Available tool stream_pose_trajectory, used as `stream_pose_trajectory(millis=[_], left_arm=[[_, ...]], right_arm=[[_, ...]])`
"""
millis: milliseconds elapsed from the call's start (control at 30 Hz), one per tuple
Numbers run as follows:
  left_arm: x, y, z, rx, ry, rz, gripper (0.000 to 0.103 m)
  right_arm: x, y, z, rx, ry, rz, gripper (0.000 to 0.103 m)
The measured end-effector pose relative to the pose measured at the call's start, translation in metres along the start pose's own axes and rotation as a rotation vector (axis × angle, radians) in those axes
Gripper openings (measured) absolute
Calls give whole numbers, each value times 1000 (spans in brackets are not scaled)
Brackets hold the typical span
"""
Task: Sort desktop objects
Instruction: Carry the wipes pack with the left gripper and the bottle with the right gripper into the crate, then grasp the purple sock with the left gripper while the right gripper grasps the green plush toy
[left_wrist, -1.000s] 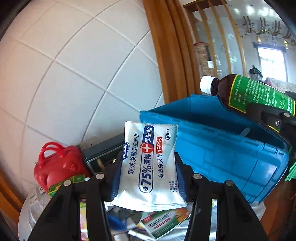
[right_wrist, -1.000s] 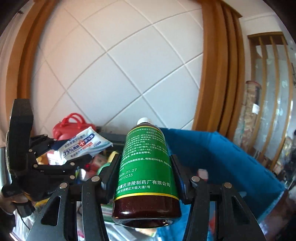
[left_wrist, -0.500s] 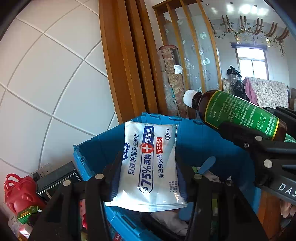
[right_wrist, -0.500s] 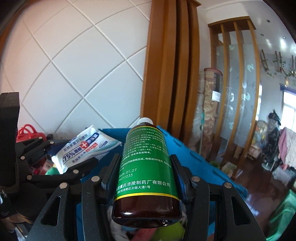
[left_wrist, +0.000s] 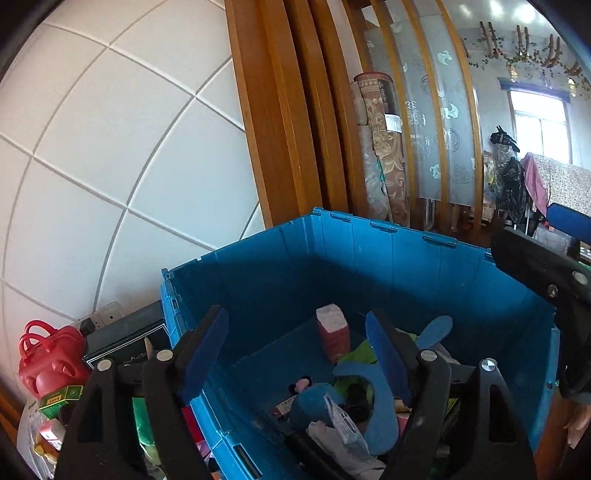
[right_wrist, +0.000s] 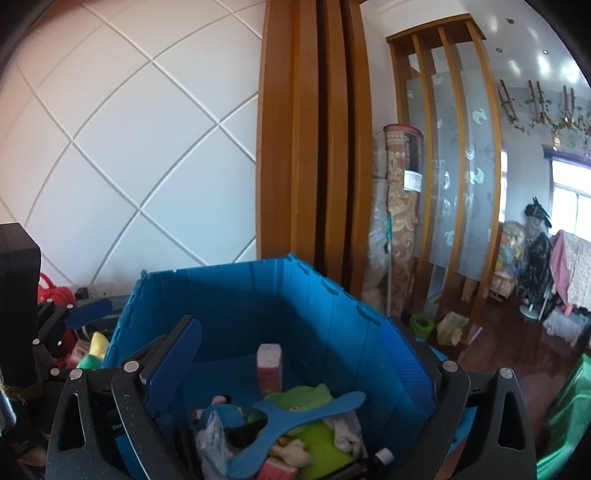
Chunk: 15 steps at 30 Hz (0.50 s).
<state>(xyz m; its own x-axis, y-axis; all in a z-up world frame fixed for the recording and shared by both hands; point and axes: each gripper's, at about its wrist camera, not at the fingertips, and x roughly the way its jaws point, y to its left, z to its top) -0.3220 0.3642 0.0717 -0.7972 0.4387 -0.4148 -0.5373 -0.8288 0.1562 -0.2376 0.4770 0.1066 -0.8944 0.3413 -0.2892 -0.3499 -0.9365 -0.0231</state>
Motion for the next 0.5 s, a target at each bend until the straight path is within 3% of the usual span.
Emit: stream_pose_trajectory(millis=[300,500], left_arm=[[-20,11,-20,-43,0,26,77],[-41,39,-50,-97,-1,108,77]], right_arm=[[-13,10,-10,1,13,54,102],[-14,32,-15,-23,33,126,102]])
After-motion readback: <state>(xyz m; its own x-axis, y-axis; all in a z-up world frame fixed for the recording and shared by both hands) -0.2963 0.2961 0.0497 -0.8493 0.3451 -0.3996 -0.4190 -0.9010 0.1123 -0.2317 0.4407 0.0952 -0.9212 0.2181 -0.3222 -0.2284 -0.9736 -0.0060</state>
